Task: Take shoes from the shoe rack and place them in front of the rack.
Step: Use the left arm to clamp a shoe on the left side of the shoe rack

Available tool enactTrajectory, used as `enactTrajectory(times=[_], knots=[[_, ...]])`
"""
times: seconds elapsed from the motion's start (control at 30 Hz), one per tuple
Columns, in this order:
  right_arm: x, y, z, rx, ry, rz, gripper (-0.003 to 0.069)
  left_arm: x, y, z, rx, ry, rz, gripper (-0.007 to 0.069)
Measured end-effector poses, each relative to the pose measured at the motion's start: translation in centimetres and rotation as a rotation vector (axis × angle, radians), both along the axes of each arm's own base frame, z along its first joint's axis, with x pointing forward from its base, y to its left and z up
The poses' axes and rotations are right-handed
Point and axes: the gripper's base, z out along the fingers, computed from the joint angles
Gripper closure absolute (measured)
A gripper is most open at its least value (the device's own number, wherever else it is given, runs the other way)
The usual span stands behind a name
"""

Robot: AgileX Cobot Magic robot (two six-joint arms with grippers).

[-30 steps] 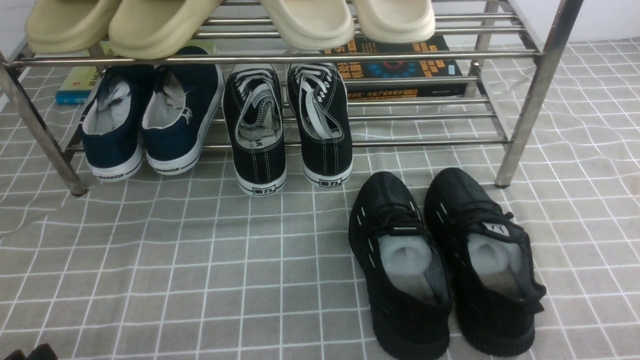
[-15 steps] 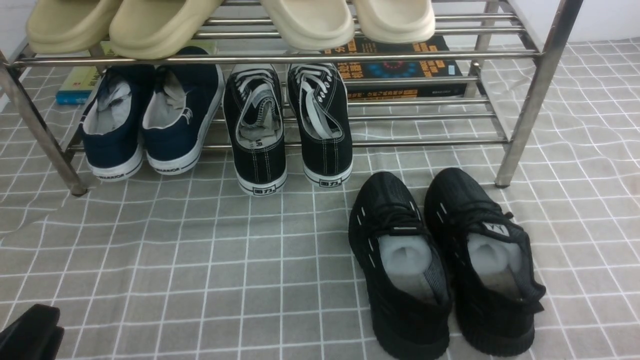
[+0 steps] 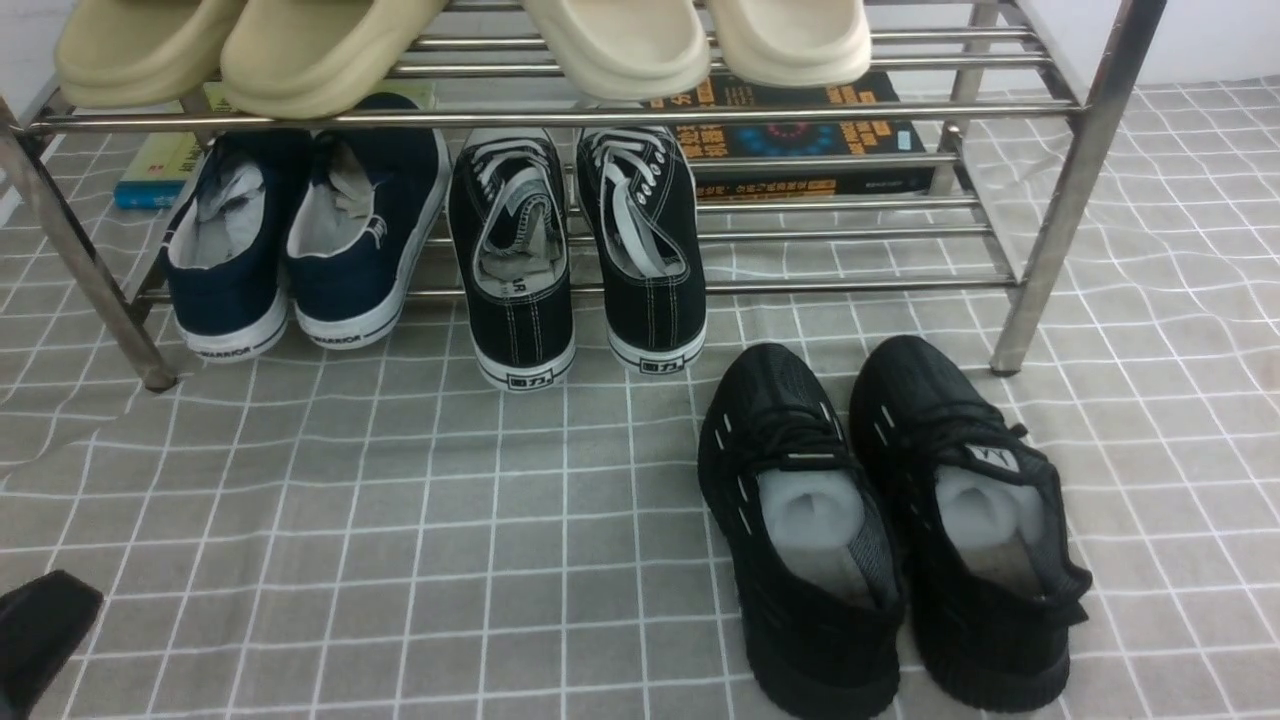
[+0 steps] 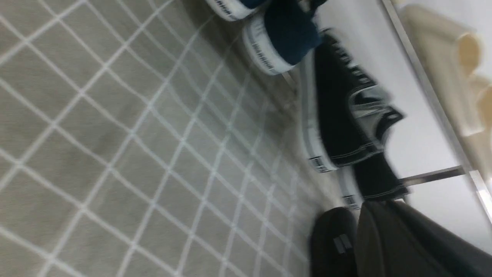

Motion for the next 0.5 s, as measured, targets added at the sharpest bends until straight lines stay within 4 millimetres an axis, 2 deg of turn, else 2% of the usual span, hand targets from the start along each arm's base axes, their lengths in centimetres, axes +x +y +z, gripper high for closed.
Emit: enactTrajectory(times=[0.1,0.2,0.23,0.27,0.3,0.43,0.47,0.5], knots=[[0.0,0.0,0.0,0.0,0.0,0.0,0.042,3.0,0.4,-0.3,0.091,0.193,-0.003,0.0595],[0.0,0.0,0.0,0.0,0.0,0.0,0.042,5.4,0.6,-1.0,0.143,0.284,-0.004,0.0545],[0.0,0.0,0.0,0.0,0.0,0.0,0.042,6.9,0.8,-1.0,0.168,0.312,-0.001,0.0498],[0.0,0.0,0.0,0.0,0.0,0.0,0.042,7.1,0.8,-1.0,0.171,0.314,-0.001,0.0491],[0.0,0.0,0.0,0.0,0.0,0.0,0.042,8.9,1.0,-0.4,0.191,0.314,0.01,0.0424],[0.0,0.0,0.0,0.0,0.0,0.0,0.042,13.3,1.4,1.7,0.207,0.274,0.068,0.0237],[0.0,0.0,0.0,0.0,0.0,0.0,0.042,13.4,1.4,2.0,0.207,0.264,0.069,0.0237],[0.0,0.0,0.0,0.0,0.0,0.0,0.042,15.4,1.6,2.6,0.172,0.252,0.116,0.0167]])
